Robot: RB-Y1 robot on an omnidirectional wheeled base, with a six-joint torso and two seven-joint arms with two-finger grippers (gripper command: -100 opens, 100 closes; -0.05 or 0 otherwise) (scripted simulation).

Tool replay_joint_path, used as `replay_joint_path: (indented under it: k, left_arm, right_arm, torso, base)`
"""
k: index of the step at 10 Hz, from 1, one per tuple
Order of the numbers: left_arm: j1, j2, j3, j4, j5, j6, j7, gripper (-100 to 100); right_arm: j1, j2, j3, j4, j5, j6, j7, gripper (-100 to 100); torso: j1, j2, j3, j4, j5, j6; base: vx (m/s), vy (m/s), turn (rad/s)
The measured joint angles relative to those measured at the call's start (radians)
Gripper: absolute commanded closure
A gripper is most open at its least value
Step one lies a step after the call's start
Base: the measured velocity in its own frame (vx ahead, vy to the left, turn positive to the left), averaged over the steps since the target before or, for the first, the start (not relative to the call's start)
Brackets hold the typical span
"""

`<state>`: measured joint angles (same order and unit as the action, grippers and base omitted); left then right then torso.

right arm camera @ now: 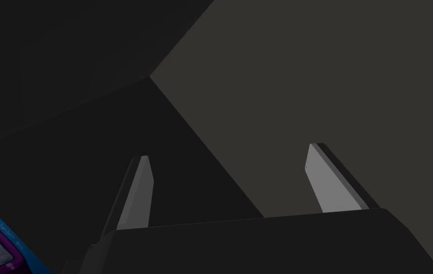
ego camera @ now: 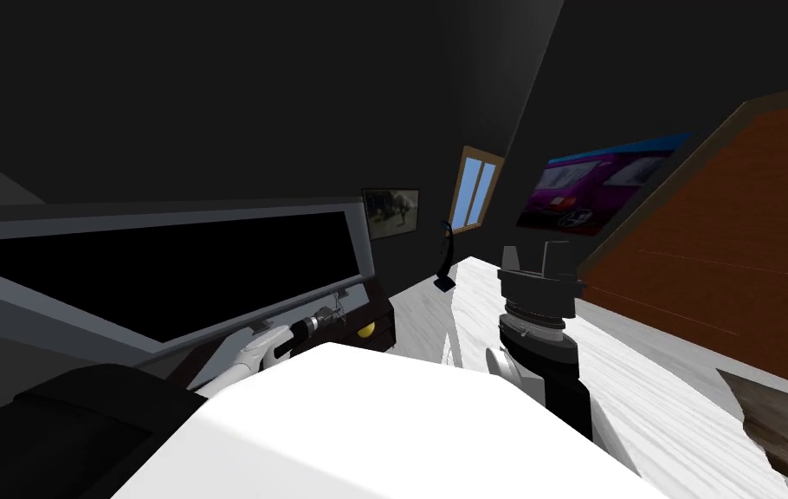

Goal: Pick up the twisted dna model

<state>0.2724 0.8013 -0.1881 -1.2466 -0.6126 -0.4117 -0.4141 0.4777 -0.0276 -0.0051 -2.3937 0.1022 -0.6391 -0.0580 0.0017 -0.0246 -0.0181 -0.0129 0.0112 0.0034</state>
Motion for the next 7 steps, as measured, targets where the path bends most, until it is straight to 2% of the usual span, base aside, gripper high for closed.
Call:
replay_joint_path:
  k: [1,2,3,6,7]
  left_arm:
    - [0.034,0.013,0.012,-0.029,-0.003,-0.017,-0.003,100]
    - [0.062,0.018,0.011,-0.06,-0.006,-0.017,0.001,100]
    - [0.094,0.038,0.023,-0.095,-0.013,-0.031,0.001,100]
    - [0.173,0.057,0.037,-0.174,-0.019,-0.049,0.001,100]
    - [0.175,0.058,0.036,-0.177,-0.019,-0.047,0.003,0]
  right_arm:
    - [0.0,0.0,0.0,0.0,0.0,0.0,0.0,0]
    - [0.0,0.0,0.0,0.0,0.0,0.0,0.0,0]
    - [0.0,0.0,0.0,0.0,0.0,0.0,0.0,0]
    - [0.0,0.0,0.0,0.0,0.0,0.0,0.0,0]
    - [0.0,0.0,0.0,0.0,0.0,0.0,0.0,0]
  torso:
    - [-0.001,-0.001,-0.001,0.0,0.0,0.001]
    - [0.002,0.002,0.0,0.0,0.001,0.003]
    - [0.0,0.0,0.0,0.0,-0.001,0.0]
    - [0.005,0.006,0.003,0.001,0.001,0.002]
    - [0.006,0.007,0.004,0.002,0.001,0.002]
  base:
    - [0.085,-0.053,0.022]
    - [0.134,-0.098,0.225]
    - [0.138,-0.099,0.181]
    - [0.022,-0.024,-0.005]
    - [0.0,0.0,0.0]
